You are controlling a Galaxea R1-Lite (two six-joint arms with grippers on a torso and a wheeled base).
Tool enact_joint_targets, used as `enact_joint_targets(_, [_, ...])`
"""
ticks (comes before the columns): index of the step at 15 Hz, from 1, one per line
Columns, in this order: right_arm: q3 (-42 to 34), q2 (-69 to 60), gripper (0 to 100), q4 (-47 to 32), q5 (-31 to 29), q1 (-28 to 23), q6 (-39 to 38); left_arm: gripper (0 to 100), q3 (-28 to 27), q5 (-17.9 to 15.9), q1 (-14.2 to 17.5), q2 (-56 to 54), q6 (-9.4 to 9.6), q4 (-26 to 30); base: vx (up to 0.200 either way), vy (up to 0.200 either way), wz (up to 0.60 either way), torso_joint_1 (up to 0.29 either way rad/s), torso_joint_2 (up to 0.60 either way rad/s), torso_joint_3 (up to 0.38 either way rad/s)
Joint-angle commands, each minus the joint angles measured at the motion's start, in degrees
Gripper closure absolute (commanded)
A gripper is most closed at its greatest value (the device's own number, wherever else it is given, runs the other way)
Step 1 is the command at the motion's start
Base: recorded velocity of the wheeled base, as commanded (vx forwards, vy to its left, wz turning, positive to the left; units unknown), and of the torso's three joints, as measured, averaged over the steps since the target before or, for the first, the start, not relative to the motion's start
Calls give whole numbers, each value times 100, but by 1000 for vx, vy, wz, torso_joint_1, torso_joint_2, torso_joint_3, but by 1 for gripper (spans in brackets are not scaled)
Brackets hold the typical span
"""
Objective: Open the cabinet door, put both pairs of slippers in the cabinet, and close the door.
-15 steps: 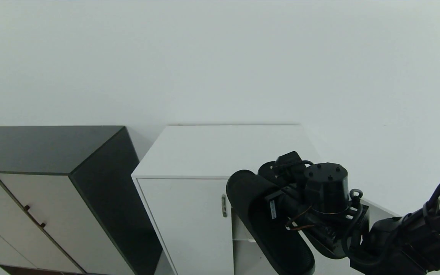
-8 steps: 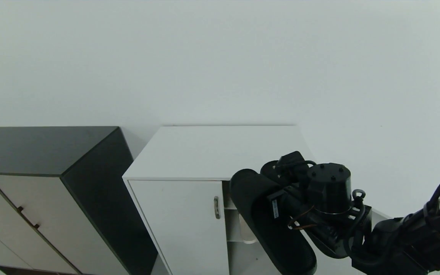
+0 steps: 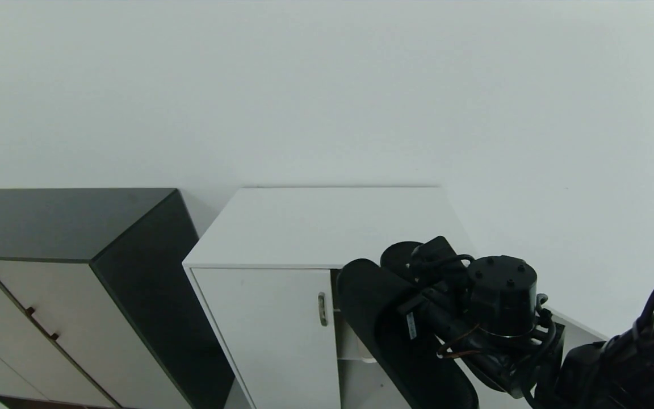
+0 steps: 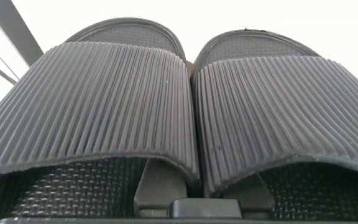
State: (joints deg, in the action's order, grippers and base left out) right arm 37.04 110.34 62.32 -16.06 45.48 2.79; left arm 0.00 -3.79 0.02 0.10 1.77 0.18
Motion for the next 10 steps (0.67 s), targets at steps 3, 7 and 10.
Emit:
enact_joint_targets(3, [-214,-12,100,237,15,119,20,100,0,1,-2,-1,-1,-1,0,0,0,0,0,0])
enact_joint_targets(7, [-557,-206,100,413,208,224,231,100,0,1,-2,-1,-1,-1,0,0,0,-85,193,109])
enact_joint_targets(10, [-1067,-188,100,914,208,365,222,100,0,1,-2,-1,-1,-1,0,0,0,-199,456,253])
